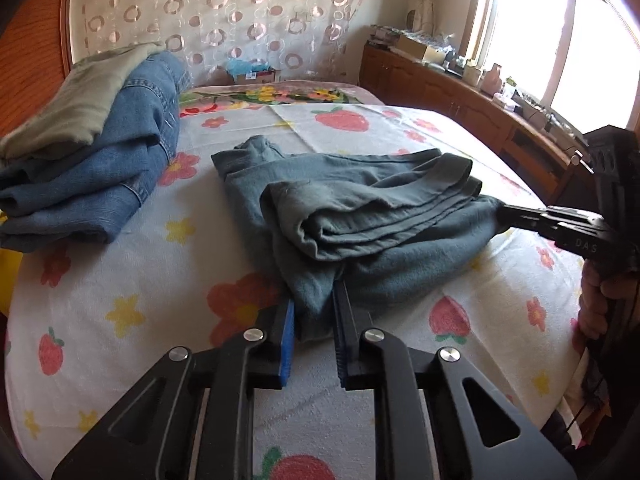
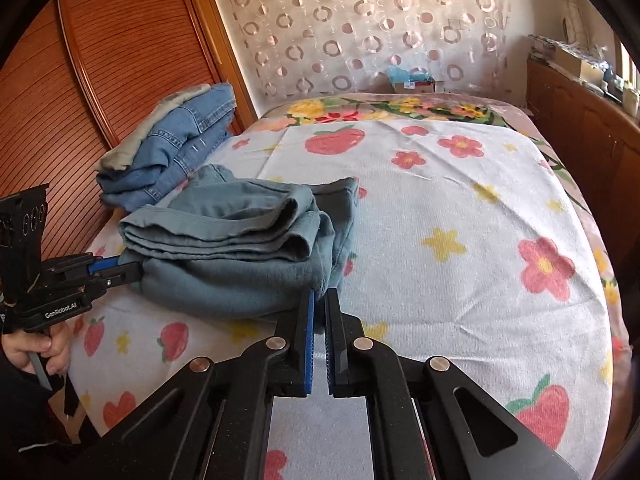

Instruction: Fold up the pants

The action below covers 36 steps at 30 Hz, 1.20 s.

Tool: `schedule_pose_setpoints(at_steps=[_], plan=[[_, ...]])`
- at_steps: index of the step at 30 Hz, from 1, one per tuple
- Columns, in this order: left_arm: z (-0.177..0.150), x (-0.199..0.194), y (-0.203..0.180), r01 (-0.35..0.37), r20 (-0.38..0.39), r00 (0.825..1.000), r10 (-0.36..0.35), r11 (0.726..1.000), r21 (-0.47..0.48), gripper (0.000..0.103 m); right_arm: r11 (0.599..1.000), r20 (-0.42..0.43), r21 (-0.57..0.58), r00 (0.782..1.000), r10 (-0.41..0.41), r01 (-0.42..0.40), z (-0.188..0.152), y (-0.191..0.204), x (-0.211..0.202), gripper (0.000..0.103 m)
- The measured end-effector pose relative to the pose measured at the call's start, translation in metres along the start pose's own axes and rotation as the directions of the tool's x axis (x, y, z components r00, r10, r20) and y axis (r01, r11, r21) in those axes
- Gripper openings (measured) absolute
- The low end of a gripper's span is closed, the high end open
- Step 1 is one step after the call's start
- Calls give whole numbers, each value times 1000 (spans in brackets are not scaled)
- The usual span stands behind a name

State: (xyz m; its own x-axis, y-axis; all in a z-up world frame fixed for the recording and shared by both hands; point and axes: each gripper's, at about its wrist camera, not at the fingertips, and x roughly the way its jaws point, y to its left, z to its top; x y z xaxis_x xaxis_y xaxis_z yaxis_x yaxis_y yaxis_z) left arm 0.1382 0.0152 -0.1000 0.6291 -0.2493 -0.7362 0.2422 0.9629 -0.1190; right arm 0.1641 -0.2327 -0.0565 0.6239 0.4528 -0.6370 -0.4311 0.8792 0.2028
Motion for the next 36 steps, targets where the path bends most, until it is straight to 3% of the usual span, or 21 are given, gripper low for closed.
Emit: schedule_pose_setpoints(at_steps=[14,22,26,31,34,36], plan=[[-28,-51,-21,51,20,998,-52,998,32,14,998,21,-55,999,30,-28,-32,18,-61,4],[-34,-52,-27,51,-2,999,-51,998,37,14,999,-5,-42,1000,29,-29,-47,13,-71,4],[-34,-46,-25,19,-23,1000,-19,999,36,21,997,8,-80,1000,10,-9,-44,23,-72,5],[-32,-46,-22,13,-21,1000,-12,999,31,44,994,36,-108,999,-19,23,-42,29,-77,11],[-31,-43,-22,9,-25,1000,-8,999,35,46,994,40,-107,999,-27,31,-42,28,-74,23],[-31,-40,-22,1,-32,999,0,999,40,46,994,38,-103,999,-34,38,-42,27,-72,24]])
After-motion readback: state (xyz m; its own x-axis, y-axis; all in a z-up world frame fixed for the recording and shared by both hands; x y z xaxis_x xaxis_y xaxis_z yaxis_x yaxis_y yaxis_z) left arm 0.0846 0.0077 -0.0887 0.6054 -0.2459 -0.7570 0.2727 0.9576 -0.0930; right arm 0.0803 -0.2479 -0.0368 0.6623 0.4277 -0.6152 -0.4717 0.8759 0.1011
